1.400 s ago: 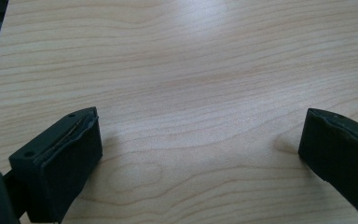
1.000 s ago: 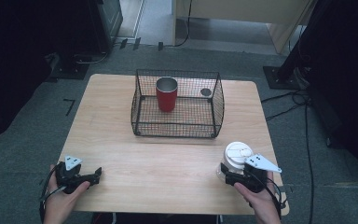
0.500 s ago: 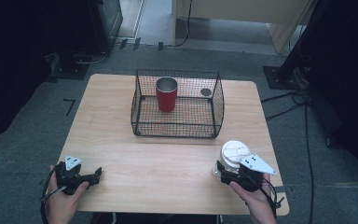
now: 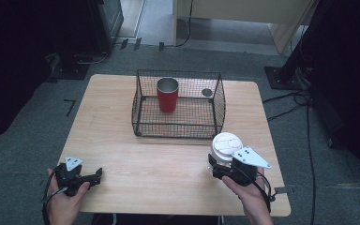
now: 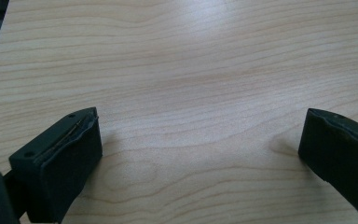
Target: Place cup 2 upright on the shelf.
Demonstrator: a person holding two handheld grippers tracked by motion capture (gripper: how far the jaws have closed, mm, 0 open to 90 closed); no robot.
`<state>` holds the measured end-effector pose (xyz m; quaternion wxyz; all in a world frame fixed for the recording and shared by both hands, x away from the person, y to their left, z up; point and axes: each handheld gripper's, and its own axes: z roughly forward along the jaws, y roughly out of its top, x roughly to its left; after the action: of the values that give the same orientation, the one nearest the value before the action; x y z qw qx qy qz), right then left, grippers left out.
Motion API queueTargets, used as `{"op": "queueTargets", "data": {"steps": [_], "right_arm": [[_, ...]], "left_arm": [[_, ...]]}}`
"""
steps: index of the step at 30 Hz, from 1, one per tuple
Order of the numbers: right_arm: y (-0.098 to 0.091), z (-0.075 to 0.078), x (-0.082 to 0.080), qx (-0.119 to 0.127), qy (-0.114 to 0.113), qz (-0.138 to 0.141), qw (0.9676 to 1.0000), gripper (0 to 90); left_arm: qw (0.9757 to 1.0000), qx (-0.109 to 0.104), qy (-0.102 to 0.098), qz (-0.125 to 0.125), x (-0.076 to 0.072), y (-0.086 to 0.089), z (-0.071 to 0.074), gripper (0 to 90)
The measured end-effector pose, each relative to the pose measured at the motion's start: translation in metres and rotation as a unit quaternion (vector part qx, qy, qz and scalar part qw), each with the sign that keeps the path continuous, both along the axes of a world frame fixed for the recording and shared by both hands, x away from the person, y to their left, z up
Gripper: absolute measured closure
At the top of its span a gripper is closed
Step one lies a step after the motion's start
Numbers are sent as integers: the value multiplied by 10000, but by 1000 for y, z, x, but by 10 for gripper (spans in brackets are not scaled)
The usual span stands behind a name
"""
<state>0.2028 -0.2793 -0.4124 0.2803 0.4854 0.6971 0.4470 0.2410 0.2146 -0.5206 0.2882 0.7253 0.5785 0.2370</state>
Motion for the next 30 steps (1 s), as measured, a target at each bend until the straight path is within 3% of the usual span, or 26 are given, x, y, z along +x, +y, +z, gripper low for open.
{"op": "queueTargets", "data": {"steps": [9, 18, 21, 26, 30], "right_arm": [[18, 13, 8, 11, -90, 68, 9999, 167], [33, 26, 16, 30, -394, 52, 9992, 167], [39, 29, 19, 15, -641, -76, 9979, 166], [42, 30, 27, 161, -763, -346, 9964, 165], [43, 30, 33, 203, -803, -332, 9960, 165]], "left_arm": [[10000, -4, -3, 8, 0, 0, 0, 0], [10000, -5, -4, 7, 0, 0, 0, 0], [10000, -10, -5, 10, 0, 0, 0, 0], [10000, -4, -4, 8, 0, 0, 0, 0], [10000, -2, 0, 4, 0, 0, 0, 0]]}}
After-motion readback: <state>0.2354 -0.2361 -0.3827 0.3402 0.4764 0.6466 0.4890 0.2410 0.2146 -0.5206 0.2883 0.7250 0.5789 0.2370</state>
